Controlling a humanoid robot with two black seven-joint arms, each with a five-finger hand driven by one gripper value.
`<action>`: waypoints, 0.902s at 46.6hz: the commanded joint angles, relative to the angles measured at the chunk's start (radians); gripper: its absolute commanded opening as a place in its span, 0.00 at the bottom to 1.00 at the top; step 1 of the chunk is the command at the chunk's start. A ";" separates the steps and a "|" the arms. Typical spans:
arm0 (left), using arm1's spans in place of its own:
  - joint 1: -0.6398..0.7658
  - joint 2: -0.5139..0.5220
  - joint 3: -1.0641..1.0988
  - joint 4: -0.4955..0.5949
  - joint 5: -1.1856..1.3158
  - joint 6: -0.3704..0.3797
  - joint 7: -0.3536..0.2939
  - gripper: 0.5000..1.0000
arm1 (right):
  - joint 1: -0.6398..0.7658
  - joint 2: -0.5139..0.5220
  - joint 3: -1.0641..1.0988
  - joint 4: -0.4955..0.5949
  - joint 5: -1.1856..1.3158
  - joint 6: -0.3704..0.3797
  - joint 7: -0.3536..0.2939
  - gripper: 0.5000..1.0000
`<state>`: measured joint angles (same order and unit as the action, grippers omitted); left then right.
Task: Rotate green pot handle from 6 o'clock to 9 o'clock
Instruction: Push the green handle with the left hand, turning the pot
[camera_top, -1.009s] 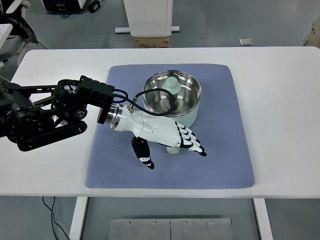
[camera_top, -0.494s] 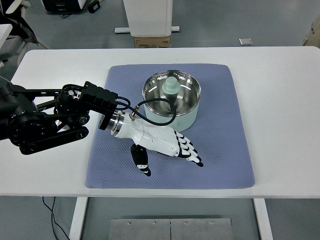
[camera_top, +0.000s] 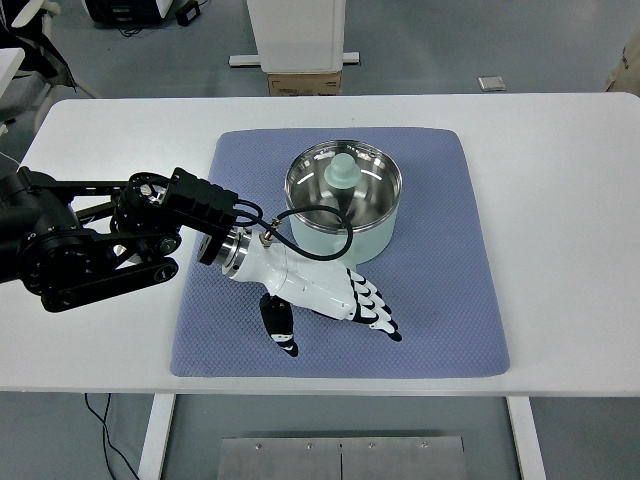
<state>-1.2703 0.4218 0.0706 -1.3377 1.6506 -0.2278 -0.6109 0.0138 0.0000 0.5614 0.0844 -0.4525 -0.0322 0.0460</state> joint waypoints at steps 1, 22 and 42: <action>0.000 0.000 0.005 0.002 0.000 -0.001 0.000 1.00 | 0.000 0.000 0.000 0.000 0.000 0.000 0.000 1.00; -0.009 0.009 0.014 0.003 0.002 -0.005 0.000 1.00 | 0.000 0.000 0.000 0.000 0.000 0.000 0.000 1.00; -0.014 0.009 0.017 0.038 0.043 -0.018 0.000 1.00 | 0.000 0.000 0.000 0.000 0.000 0.000 0.000 1.00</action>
<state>-1.2842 0.4323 0.0860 -1.3085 1.6787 -0.2468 -0.6109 0.0138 0.0000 0.5614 0.0844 -0.4525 -0.0322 0.0460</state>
